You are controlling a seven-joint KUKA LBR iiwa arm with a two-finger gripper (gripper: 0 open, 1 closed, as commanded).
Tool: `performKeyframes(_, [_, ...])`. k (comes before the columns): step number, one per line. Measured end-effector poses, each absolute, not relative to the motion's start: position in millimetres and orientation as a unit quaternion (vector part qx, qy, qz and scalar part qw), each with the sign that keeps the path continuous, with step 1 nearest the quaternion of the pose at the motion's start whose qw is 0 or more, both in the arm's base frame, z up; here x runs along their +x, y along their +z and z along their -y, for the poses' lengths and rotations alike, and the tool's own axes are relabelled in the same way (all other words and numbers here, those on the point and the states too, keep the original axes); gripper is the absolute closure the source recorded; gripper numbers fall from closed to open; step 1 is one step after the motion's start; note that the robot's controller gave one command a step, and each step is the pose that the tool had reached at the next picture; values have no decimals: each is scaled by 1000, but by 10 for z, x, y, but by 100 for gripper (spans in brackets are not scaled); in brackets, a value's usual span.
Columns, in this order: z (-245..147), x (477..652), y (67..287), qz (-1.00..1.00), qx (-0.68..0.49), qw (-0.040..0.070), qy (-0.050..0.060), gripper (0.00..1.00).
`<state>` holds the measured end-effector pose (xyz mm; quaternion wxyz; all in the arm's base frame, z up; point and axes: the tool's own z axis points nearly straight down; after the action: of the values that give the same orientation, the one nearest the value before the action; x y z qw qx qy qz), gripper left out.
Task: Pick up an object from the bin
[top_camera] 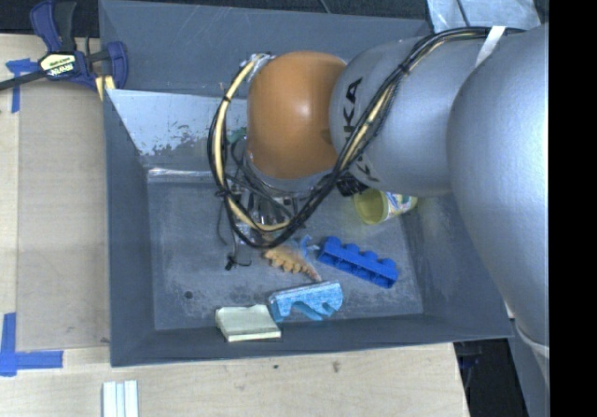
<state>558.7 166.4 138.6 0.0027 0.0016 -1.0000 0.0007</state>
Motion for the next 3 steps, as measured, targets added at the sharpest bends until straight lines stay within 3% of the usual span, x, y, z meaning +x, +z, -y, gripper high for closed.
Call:
performKeyframes(1, [-1661, 5607, 1433, 1000, 0, -1, 0, 0])
performKeyframes(3, [-879, 5984, 1059, 998, 58, -4, 0, 0])
